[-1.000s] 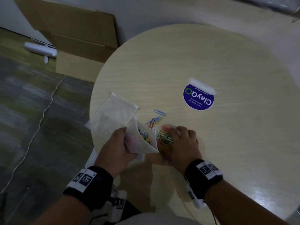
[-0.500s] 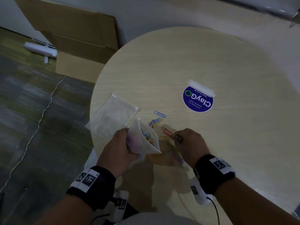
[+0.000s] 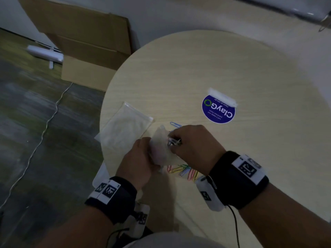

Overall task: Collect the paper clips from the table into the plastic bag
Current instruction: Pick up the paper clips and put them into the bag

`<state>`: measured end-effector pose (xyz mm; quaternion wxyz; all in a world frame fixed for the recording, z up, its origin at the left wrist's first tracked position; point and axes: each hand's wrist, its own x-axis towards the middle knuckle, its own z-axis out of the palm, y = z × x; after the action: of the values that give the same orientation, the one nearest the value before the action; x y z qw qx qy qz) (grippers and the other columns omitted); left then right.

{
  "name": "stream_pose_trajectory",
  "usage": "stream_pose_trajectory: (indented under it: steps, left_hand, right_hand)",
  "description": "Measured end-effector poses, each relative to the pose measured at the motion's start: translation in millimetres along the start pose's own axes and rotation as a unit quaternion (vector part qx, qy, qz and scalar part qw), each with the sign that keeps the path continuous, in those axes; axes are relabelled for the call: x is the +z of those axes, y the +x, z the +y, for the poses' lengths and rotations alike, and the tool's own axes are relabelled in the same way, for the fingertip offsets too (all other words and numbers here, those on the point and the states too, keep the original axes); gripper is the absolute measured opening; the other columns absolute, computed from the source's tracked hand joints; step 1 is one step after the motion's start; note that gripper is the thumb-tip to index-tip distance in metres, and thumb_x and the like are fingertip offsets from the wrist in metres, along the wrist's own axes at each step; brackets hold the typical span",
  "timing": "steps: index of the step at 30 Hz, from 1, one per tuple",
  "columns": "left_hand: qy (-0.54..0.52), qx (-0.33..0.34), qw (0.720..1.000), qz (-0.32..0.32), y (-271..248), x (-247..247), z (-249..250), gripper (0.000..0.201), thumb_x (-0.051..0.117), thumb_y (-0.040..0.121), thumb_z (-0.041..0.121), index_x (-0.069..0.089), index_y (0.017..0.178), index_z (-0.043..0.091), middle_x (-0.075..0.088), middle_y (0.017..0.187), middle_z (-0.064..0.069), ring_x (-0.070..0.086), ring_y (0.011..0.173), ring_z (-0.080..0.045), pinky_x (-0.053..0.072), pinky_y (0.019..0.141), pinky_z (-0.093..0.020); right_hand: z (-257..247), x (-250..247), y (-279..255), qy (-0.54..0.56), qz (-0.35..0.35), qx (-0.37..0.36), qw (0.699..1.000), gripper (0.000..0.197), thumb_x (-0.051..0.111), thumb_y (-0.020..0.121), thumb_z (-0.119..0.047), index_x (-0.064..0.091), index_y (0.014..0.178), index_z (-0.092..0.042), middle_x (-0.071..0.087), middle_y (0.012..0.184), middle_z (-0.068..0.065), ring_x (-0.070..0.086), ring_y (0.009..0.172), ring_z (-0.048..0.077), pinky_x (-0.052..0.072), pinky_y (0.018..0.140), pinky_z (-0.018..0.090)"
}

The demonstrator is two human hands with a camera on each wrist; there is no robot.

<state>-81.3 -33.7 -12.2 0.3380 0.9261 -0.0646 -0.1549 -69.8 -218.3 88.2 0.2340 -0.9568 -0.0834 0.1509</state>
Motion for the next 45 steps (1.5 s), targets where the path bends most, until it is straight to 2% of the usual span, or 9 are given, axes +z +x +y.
stream_pose_trajectory:
  steps: [4, 8, 15, 19, 26, 33, 39, 42, 45]
  left_hand:
    - [-0.019, -0.009, 1.0, -0.005, 1, -1, -4, 0.06, 0.087, 0.061, 0.032, 0.049, 0.107, 0.034, 0.056, 0.105, 0.007, 0.064, 0.097, -0.026, 0.05, 0.081, -0.036]
    - [-0.018, -0.033, 0.999, -0.031, 1, -5, -3, 0.073, 0.09, 0.058, 0.037, 0.045, 0.114, 0.037, 0.053, 0.112, 0.009, 0.059, 0.107, -0.022, 0.047, 0.088, -0.034]
    - [-0.032, -0.029, 0.999, -0.023, 0, -4, -7, 0.074, 0.087, 0.057, 0.03, 0.05, 0.12, 0.027, 0.059, 0.113, 0.003, 0.062, 0.104, -0.024, 0.051, 0.084, -0.039]
    - [-0.065, -0.043, 0.997, -0.027, -10, -11, -15, 0.072, 0.088, 0.06, 0.036, 0.049, 0.121, 0.031, 0.058, 0.117, 0.008, 0.06, 0.106, -0.016, 0.052, 0.086, -0.039]
    - [-0.114, -0.089, 0.989, -0.012, -29, -23, -48, 0.074, 0.09, 0.051, 0.047, 0.05, 0.113, 0.043, 0.061, 0.114, 0.016, 0.064, 0.106, -0.014, 0.058, 0.083, -0.048]
    - [-0.106, -0.078, 0.991, -0.003, -31, -25, -58, 0.076, 0.087, 0.051, 0.052, 0.047, 0.116, 0.049, 0.064, 0.113, 0.013, 0.067, 0.103, -0.016, 0.059, 0.079, -0.049]
    - [-0.123, -0.08, 0.989, -0.007, -32, -25, -54, 0.068, 0.086, 0.058, 0.04, 0.046, 0.111, 0.051, 0.061, 0.113, 0.017, 0.064, 0.103, -0.013, 0.058, 0.082, -0.047]
    - [-0.132, -0.085, 0.988, -0.015, -32, -24, -53, 0.072, 0.083, 0.055, 0.046, 0.045, 0.115, 0.047, 0.059, 0.115, 0.017, 0.063, 0.106, -0.013, 0.056, 0.085, -0.049]
    - [-0.131, -0.086, 0.987, -0.02, -30, -23, -50, 0.077, 0.082, 0.052, 0.051, 0.046, 0.12, 0.044, 0.06, 0.118, 0.015, 0.061, 0.109, -0.013, 0.055, 0.087, -0.049]
  right_hand:
    - [-2, -8, -5, 0.117, 0.013, -0.009, 0.993, 0.026, 0.062, 0.082, -0.015, 0.07, 0.106, -0.014, 0.074, 0.098, 0.005, 0.069, 0.087, 0.021, 0.051, 0.081, 0.04]
    - [13, -12, -18, 0.282, 0.074, 0.07, 0.954, 0.019, 0.069, 0.081, -0.015, 0.073, 0.094, -0.027, 0.074, 0.085, -0.012, 0.067, 0.064, 0.005, 0.056, 0.059, 0.024]
    - [23, 17, -31, 0.218, -0.004, 0.009, 0.976, 0.036, 0.064, 0.083, -0.007, 0.072, 0.104, -0.035, 0.071, 0.101, -0.017, 0.061, 0.086, -0.008, 0.044, 0.078, 0.011]
    - [46, 22, -20, 0.319, 0.097, 0.067, 0.94, 0.026, 0.067, 0.084, -0.009, 0.074, 0.097, -0.03, 0.073, 0.097, -0.012, 0.065, 0.084, 0.002, 0.047, 0.074, 0.019]
    - [86, 61, 53, -0.01, -0.013, 0.143, 0.99, 0.054, 0.056, 0.09, -0.038, 0.045, 0.137, -0.015, 0.045, 0.136, 0.013, 0.041, 0.12, 0.036, 0.035, 0.104, 0.042]
    - [53, 85, 64, -0.069, -0.044, -0.041, 0.996, 0.038, 0.064, 0.082, -0.032, 0.062, 0.12, -0.028, 0.053, 0.119, 0.005, 0.042, 0.109, 0.032, 0.044, 0.091, 0.043]
    - [78, 87, 37, -0.063, -0.01, -0.085, 0.994, 0.014, 0.059, 0.086, -0.015, 0.069, 0.095, -0.019, 0.06, 0.093, 0.009, 0.049, 0.088, 0.035, 0.049, 0.073, 0.046]
    - [90, 84, 20, -0.046, 0.04, -0.055, 0.997, 0.03, 0.058, 0.083, -0.024, 0.062, 0.112, -0.02, 0.065, 0.105, 0.007, 0.053, 0.098, 0.034, 0.046, 0.084, 0.04]
    - [92, 83, 8, -0.051, 0.04, 0.016, 0.998, 0.074, 0.057, 0.075, -0.061, 0.042, 0.136, -0.022, 0.048, 0.138, 0.001, 0.039, 0.126, 0.027, 0.037, 0.103, 0.042]
